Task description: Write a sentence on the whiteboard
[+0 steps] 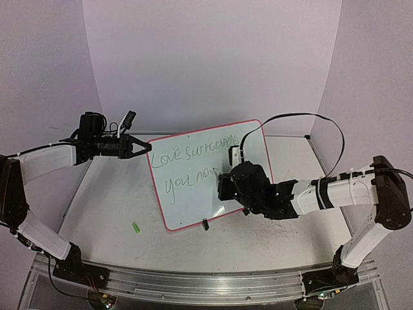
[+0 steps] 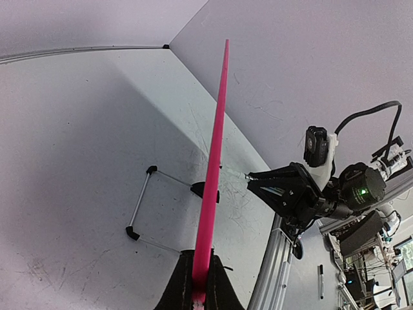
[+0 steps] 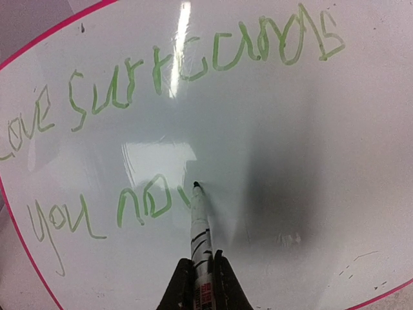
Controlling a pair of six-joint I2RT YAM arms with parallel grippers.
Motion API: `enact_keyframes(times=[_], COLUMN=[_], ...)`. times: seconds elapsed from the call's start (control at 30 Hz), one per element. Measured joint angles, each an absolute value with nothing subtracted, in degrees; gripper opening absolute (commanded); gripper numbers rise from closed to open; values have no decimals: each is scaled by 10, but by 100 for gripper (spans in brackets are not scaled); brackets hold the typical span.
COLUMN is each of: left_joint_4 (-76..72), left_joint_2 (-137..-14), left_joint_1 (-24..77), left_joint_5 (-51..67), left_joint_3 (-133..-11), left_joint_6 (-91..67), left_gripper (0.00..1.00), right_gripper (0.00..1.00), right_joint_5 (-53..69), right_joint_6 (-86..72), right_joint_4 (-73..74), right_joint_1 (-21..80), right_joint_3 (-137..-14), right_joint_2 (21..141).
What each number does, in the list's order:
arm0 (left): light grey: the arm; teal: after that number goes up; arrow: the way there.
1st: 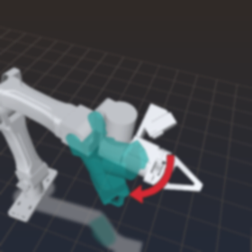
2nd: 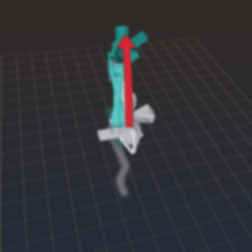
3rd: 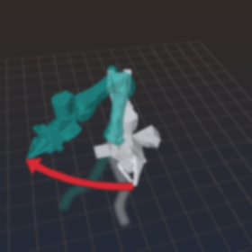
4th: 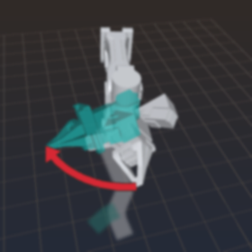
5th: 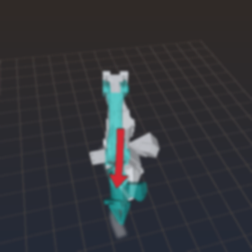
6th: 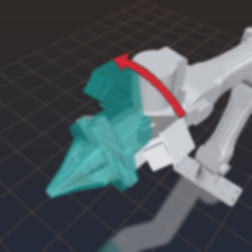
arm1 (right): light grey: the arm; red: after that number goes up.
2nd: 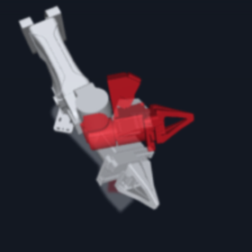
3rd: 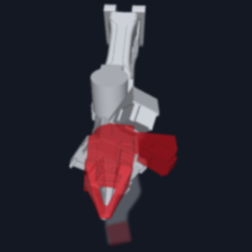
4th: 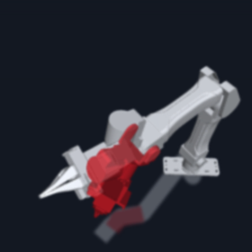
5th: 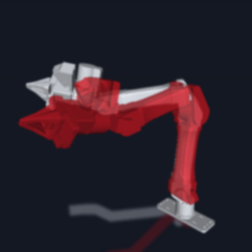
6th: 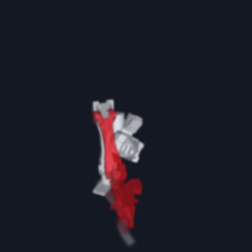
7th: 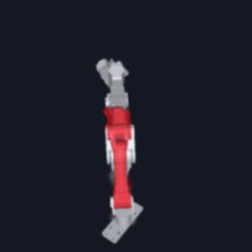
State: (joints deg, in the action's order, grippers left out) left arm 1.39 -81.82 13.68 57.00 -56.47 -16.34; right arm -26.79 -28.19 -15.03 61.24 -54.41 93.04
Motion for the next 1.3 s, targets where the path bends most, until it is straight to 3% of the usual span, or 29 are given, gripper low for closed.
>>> enact_keyframes(times=[1.3], left_joint_4=[14], left_joint_2=[-818], left_joint_1=[137], left_joint_5=[569], left_joint_3=[-565], left_joint_6=[-164], left_gripper=[1], right_gripper=[0], right_joint_5=[-277], right_joint_6=[-285], right_joint_4=[-154], right_joint_1=[601], right_joint_3=[-543], right_joint_2=[928])
